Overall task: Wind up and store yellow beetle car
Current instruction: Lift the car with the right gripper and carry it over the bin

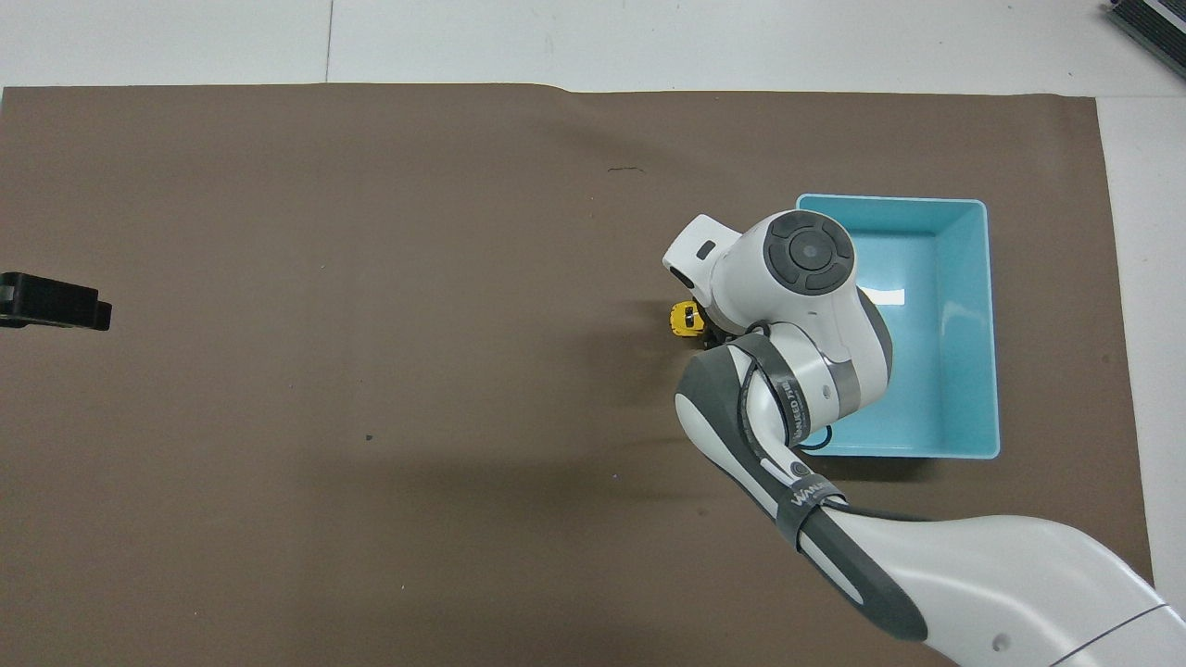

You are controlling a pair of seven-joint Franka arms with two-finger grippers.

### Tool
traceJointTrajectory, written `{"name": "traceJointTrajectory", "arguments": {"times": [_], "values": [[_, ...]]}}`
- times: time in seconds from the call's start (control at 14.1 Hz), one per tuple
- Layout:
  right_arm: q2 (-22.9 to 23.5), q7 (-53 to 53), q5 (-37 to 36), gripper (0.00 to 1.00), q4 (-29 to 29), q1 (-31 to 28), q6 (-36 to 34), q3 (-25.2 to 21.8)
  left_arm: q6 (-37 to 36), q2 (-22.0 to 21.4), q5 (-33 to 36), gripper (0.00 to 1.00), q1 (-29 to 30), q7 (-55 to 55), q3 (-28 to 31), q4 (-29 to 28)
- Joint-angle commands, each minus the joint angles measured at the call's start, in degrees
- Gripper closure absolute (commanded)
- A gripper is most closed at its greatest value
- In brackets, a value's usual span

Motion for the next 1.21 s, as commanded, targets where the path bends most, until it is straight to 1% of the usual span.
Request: {"name": "traceJointTrajectory", "arguments": {"times": [0.0, 0.28, 0.64, 0.78, 1.14], "values": [[-0.4, 1.7, -0.7, 1.0, 3.3, -0.4, -4.2, 0.4, -0.8, -1.0, -0.6, 0.0, 0.5, 0.6, -0.1, -0.4], [-2.4, 1.6, -0.5, 1.0, 6.2, -1.1, -9.0, 0.4, -0.8, -1.0, -0.6, 0.0, 0.5, 0.6, -0.1, -0.4], [-5.8, 1.5, -0.4, 1.0, 6.4, -2.6, -12.8, 0.1, -0.8, -1.0, -0.6, 0.0, 0.5, 0.6, -0.1, -0.4], [-6.6, 0.8, -0.4, 1.0, 6.3, -4.8, -14.0, 0.1, -0.8, -1.0, -0.6, 0.0, 0.4, 0.6, -0.1, -0.4], [-7.6, -9.3, 0.3, 1.0, 6.0, -10.7, -16.7, 0.1, -0.8, -1.0, -0.6, 0.0, 0.5, 0.6, -0.1, -0.4]]}}
